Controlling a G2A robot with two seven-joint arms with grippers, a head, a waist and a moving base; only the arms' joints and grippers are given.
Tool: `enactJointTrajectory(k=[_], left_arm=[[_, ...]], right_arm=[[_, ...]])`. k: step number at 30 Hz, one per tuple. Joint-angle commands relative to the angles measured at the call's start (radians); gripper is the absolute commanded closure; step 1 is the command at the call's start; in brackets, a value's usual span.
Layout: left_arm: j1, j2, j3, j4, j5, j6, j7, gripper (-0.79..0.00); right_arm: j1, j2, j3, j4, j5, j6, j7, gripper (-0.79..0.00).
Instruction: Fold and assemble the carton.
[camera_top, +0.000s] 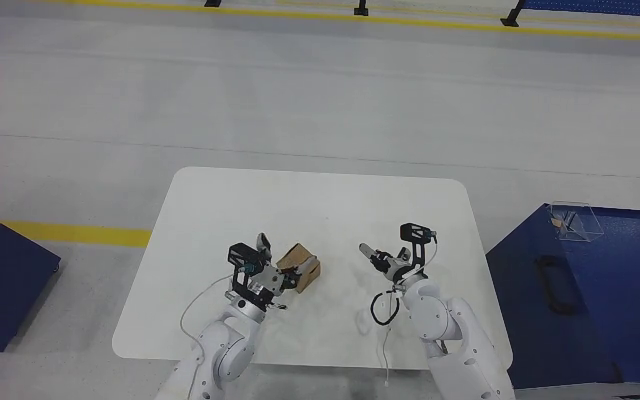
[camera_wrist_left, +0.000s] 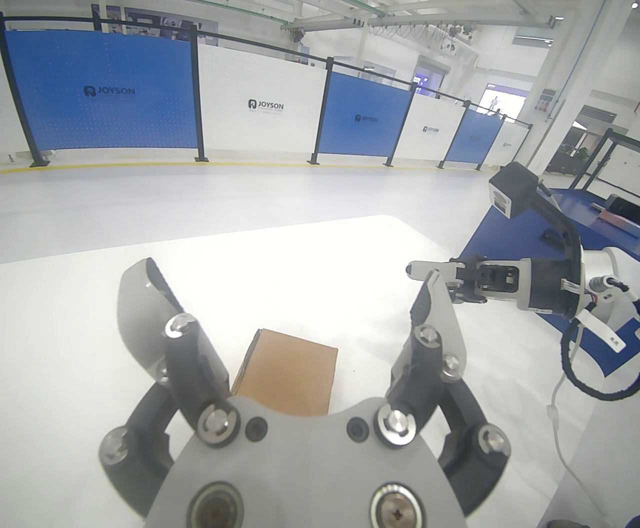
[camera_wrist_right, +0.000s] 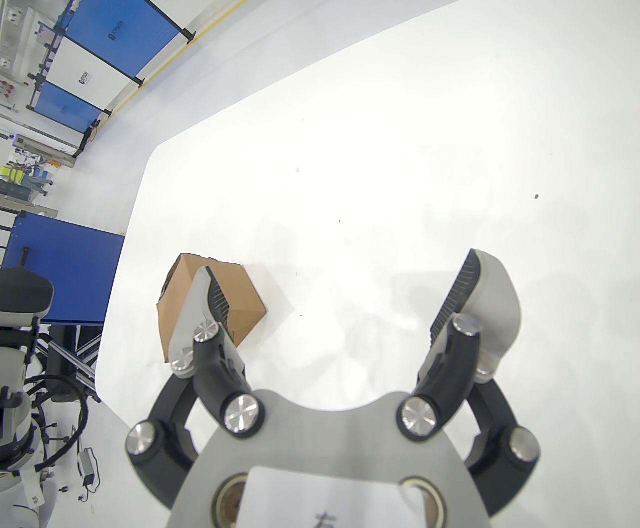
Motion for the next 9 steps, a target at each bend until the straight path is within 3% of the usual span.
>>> enactJointTrajectory(k=[1, 9], left_arm=[[0.0, 0.0, 0.0, 0.0, 0.0, 0.0, 0.0, -0.781], [0.0, 0.0, 0.0, 0.0, 0.0, 0.0, 0.0, -0.784]], right_arm=[[0.0, 0.0, 0.0, 0.0, 0.0, 0.0, 0.0, -0.784], [0.0, 0.0, 0.0, 0.0, 0.0, 0.0, 0.0, -0.785]])
